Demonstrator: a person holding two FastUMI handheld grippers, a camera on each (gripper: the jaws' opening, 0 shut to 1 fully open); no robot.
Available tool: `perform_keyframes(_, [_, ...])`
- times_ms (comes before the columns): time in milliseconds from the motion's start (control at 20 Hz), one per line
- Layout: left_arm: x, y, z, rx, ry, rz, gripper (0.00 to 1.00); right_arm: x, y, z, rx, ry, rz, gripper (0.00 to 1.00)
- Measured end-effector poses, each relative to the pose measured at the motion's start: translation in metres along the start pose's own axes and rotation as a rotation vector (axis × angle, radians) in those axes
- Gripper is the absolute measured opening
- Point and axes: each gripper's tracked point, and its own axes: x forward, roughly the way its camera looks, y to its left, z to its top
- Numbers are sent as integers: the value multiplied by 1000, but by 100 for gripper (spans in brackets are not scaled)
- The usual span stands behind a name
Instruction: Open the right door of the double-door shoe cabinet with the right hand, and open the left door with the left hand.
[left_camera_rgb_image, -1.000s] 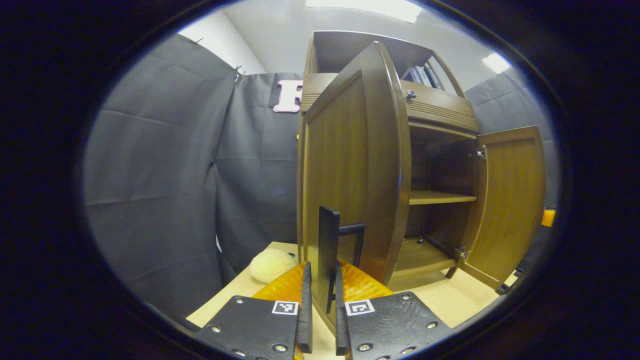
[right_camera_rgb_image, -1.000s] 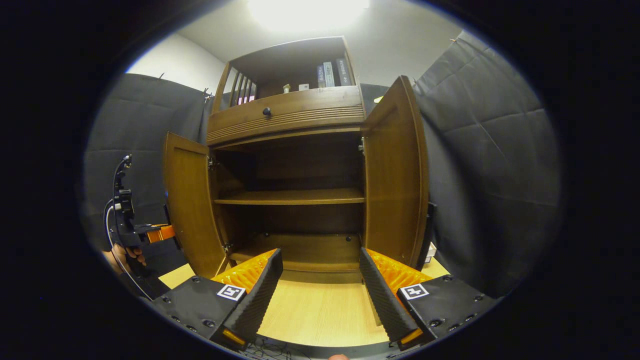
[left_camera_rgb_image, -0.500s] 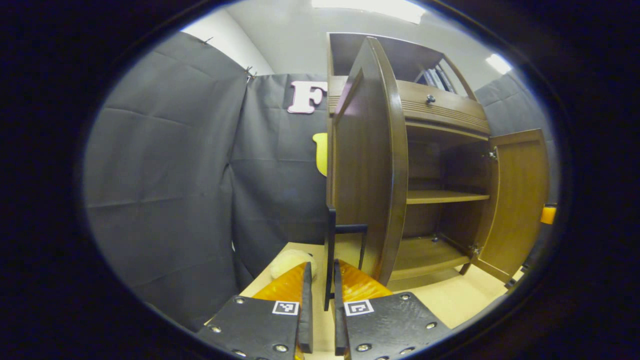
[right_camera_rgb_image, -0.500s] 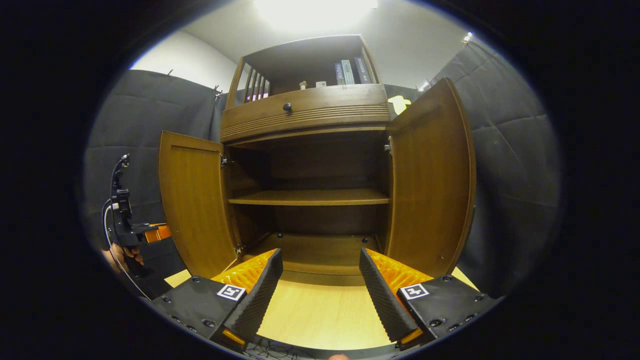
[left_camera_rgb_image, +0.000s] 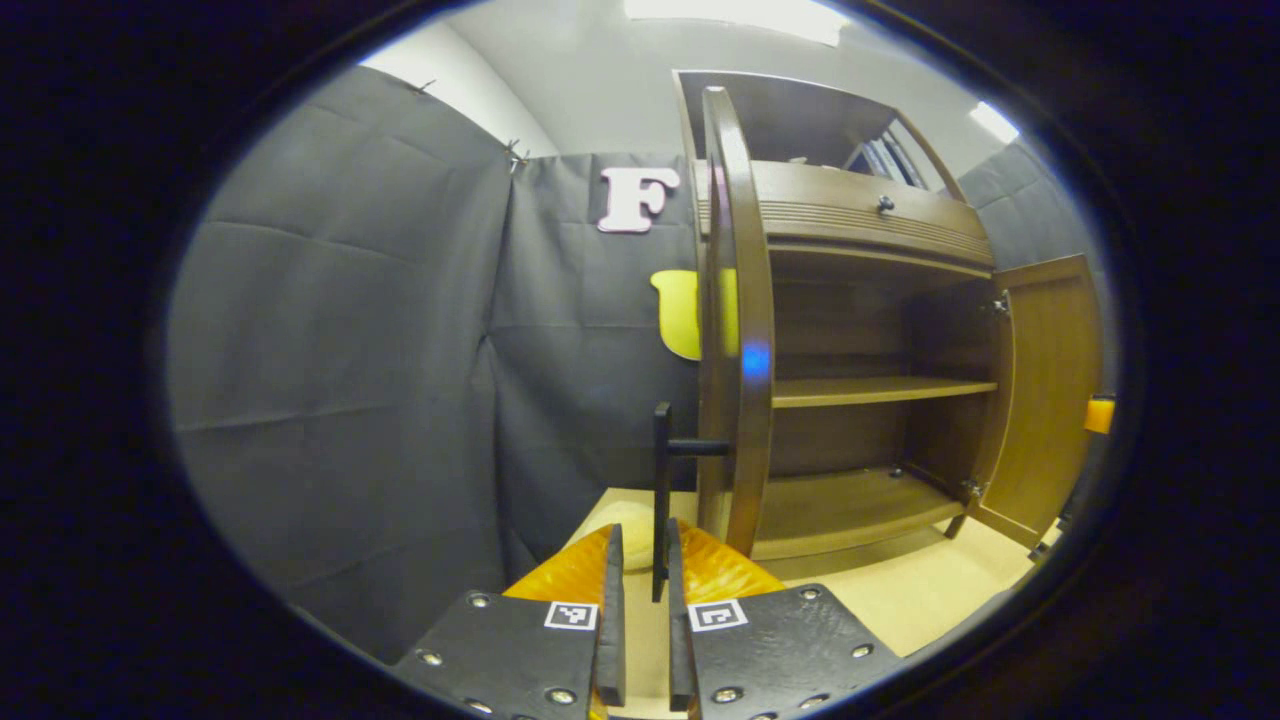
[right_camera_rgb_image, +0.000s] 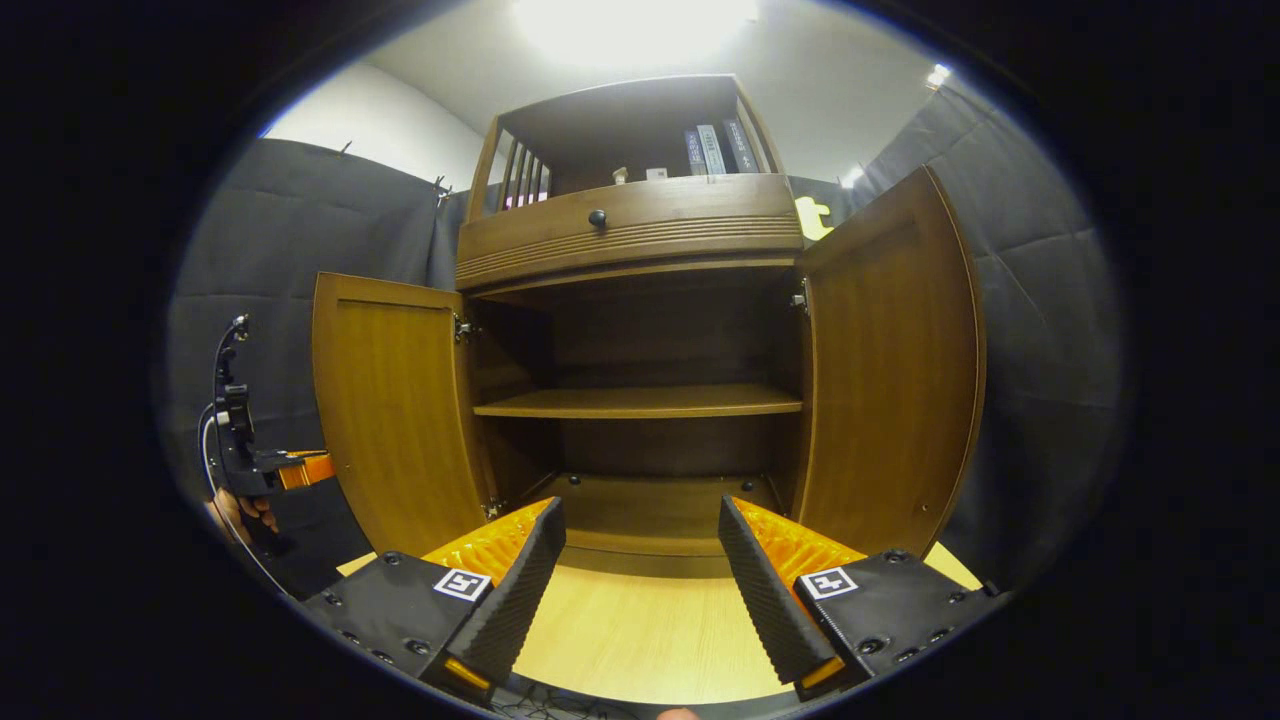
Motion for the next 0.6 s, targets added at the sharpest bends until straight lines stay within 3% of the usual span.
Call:
perform_keyframes(250, [-38, 4, 14, 2, -21, 44, 21, -16, -19, 11, 4, -23, 5, 93])
perform_keyframes(500, [-92, -33, 49, 14, -89, 40, 17, -45, -47, 15, -25, -30, -20, 96])
perform_keyframes(600, [-111, -48, 55, 4, -105, 28, 15, -58, -58, 16, -44, -30, -40, 92])
